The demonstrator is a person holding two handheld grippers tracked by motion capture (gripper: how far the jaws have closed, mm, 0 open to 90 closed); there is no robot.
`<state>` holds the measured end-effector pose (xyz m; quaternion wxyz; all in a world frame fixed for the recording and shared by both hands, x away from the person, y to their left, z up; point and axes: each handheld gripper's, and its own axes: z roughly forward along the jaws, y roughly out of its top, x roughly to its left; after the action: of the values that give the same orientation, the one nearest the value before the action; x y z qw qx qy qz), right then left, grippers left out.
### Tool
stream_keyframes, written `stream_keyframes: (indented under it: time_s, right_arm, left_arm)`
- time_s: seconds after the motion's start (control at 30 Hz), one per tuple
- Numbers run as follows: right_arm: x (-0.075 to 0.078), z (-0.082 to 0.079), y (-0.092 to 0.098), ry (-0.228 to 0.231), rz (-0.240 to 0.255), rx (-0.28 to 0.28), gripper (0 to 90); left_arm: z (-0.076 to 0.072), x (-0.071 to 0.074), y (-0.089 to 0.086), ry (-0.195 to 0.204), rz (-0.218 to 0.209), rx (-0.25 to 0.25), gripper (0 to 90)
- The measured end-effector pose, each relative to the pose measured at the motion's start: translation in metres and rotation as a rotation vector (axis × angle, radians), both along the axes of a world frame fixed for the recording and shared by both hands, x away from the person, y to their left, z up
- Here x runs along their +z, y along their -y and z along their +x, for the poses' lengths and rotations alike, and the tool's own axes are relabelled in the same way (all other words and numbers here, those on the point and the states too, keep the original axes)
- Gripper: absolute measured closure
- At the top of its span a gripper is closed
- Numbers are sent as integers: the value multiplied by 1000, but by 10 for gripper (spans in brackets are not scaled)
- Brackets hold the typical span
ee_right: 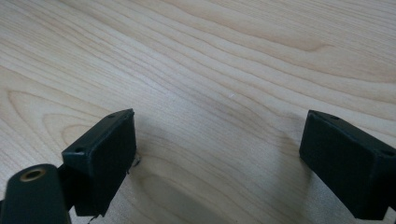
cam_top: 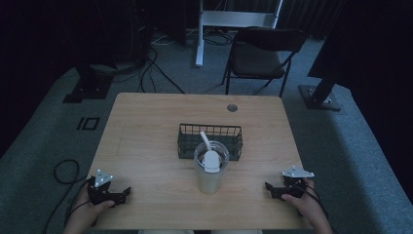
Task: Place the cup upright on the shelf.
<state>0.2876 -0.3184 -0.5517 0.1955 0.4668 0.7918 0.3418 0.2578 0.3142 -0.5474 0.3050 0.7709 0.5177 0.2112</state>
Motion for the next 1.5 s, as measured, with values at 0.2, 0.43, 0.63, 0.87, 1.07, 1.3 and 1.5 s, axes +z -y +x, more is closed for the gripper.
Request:
stream_keyframes:
  time_s: [0.2, 0.43, 0.63, 0.87, 1.07, 1.3, 1.5]
  right_arm:
    - [0, 1, 1, 0, 0, 9, 106]
    - [0, 1, 2, 0, 0, 21, 106]
    - [0, 1, 3, 1, 0, 37, 106]
    - [0, -2, 4, 2, -1, 36, 106]
    - [0, -4, 5, -1, 16, 27, 107]
    - [3, -6, 4, 4, 30, 53, 117]
    - [8, -7, -1, 0, 44, 83, 113]
  left_arm:
    - [0, 0, 0, 1, -1, 0, 20]
    - [-2, 0, 0, 0, 0, -26, 22]
    - [-3, 0, -1, 1, 1, -46, 22]
    - [-4, 0, 1, 1, 1, -89, 21]
    - [-4, 1, 5, 1, 7, -100, 21]
    - [-1, 5, 14, -1, -1, -141, 21]
    - [2, 5, 27, -9, 9, -185, 21]
